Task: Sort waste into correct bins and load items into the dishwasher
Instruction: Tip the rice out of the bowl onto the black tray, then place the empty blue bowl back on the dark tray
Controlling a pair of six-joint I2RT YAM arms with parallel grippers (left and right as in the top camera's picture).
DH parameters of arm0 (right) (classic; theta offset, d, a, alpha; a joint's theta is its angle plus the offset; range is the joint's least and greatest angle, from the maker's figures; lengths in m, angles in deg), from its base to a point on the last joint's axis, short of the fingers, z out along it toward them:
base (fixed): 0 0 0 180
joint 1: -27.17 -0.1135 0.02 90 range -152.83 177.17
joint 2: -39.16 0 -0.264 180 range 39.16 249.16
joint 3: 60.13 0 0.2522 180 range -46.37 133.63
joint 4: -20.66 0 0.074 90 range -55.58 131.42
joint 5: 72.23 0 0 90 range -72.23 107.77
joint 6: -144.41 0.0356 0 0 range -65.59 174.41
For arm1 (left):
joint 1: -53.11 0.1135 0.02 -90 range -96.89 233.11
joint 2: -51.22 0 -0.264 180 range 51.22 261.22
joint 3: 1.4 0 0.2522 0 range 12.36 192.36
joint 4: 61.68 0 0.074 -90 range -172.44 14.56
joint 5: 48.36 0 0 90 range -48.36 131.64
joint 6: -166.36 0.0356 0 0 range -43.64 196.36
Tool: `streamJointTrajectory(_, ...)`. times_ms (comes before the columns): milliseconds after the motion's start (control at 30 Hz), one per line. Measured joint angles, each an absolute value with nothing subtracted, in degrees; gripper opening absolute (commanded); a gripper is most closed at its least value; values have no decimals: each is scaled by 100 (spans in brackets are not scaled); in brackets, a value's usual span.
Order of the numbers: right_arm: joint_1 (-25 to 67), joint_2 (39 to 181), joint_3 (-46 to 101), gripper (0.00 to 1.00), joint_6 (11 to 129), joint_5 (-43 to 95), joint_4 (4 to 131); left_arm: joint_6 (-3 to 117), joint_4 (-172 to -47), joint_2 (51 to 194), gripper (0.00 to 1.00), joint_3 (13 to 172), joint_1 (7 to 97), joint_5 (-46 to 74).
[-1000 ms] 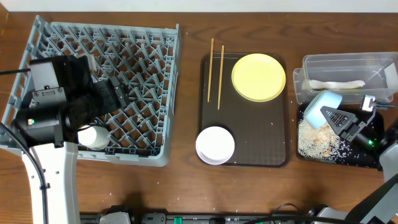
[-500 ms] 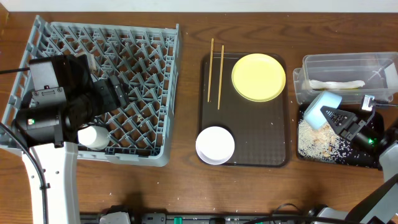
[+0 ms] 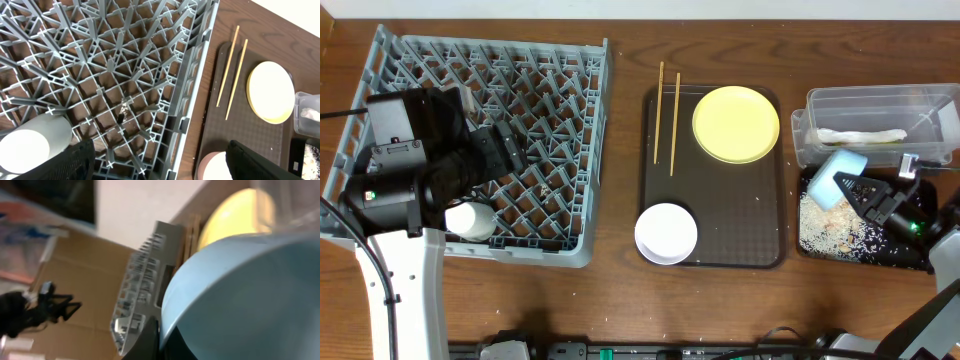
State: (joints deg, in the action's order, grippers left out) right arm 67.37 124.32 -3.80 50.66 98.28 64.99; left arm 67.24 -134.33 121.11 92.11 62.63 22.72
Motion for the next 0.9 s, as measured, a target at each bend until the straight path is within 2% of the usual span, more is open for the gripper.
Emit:
streamJointTrajectory(300,6692,12428,-378,1,5283,9550,6658,6724,-13433,12111,85,9211,6263,2272)
streamJointTrajectory(433,6139,12205,-341,1,5385,9152,7179,6724,-13433,12111,85,9211,6263,2272)
streamJointTrajectory(633,4316,11514,53,1,5534,7389,7898,6732,-13431,12111,85,9213,6206,2272)
streamJointTrajectory(900,1383,11525,256,1,6072,4294,7609,6962,-13429,12192,85,9213,5502,2294)
